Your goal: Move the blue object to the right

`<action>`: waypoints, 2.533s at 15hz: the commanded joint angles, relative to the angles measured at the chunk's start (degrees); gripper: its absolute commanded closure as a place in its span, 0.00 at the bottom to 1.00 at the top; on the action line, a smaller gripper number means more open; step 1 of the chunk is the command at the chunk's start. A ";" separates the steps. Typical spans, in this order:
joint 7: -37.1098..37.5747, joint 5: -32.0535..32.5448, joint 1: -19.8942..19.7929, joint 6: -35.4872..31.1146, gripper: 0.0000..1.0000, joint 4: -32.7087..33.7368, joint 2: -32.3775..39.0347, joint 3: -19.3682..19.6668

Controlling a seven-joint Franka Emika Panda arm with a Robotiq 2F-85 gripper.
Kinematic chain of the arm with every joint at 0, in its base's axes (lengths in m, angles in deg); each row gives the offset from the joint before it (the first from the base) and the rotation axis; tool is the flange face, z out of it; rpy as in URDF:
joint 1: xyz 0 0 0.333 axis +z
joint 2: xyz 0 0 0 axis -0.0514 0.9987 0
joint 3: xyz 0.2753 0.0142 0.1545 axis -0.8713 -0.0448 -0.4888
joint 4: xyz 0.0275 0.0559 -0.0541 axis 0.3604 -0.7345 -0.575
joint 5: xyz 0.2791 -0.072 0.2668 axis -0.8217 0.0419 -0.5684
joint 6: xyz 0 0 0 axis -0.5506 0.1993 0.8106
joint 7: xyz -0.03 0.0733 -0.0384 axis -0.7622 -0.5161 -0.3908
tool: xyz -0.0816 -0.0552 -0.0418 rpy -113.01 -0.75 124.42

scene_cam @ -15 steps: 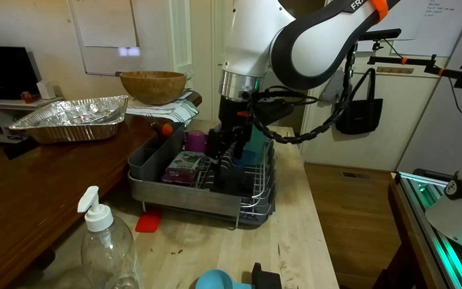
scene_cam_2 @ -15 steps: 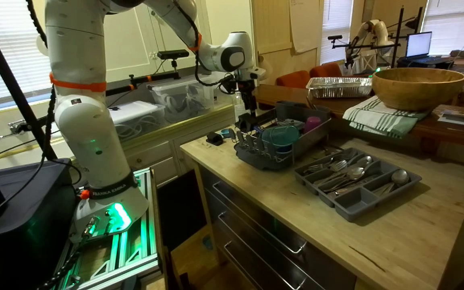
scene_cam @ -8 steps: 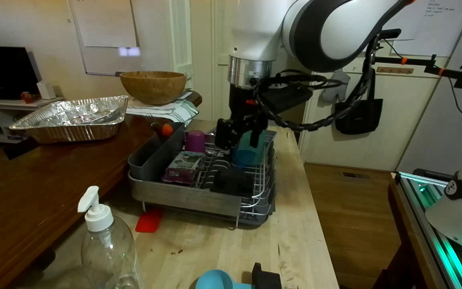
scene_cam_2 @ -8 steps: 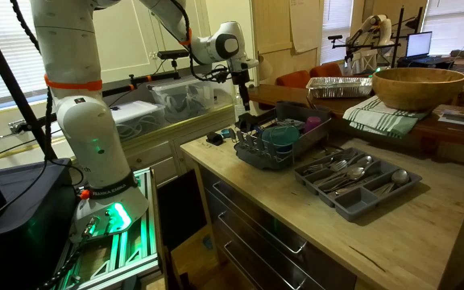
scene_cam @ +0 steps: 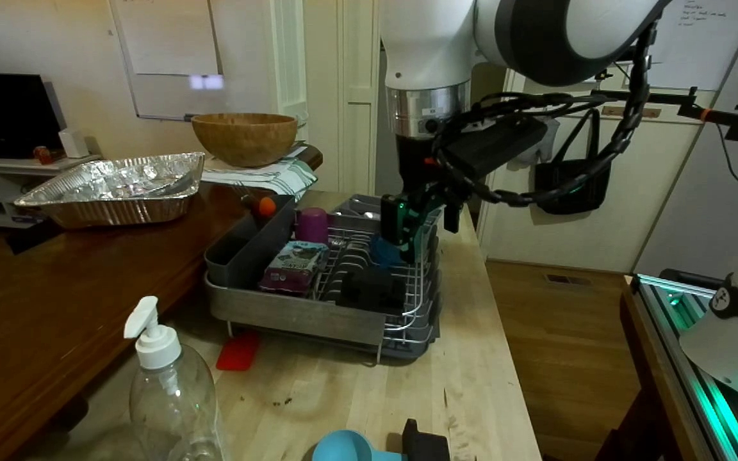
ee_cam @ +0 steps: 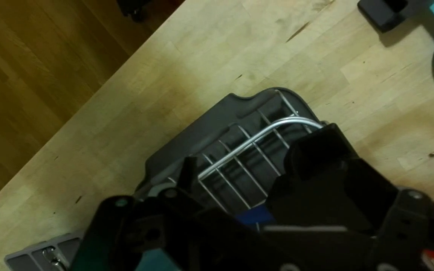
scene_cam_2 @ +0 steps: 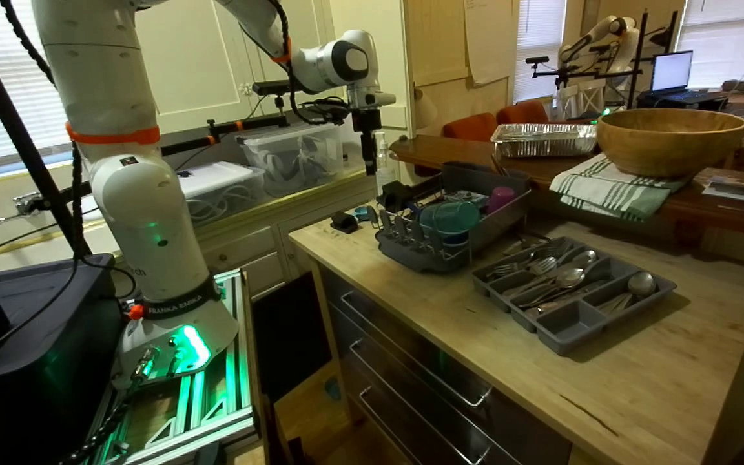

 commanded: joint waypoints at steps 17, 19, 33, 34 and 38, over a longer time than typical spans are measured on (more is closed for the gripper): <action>53.64 7.89 0.01 -23.61 0.00 -3.59 6.30 1.65; 55.80 10.37 0.50 -24.72 0.00 -2.78 7.62 1.96; 54.26 7.38 1.00 -23.00 0.52 0.13 12.19 1.52; 54.28 7.50 1.11 -22.80 0.59 0.21 12.13 1.57; 52.35 8.72 1.86 -19.65 0.59 -1.09 7.31 0.84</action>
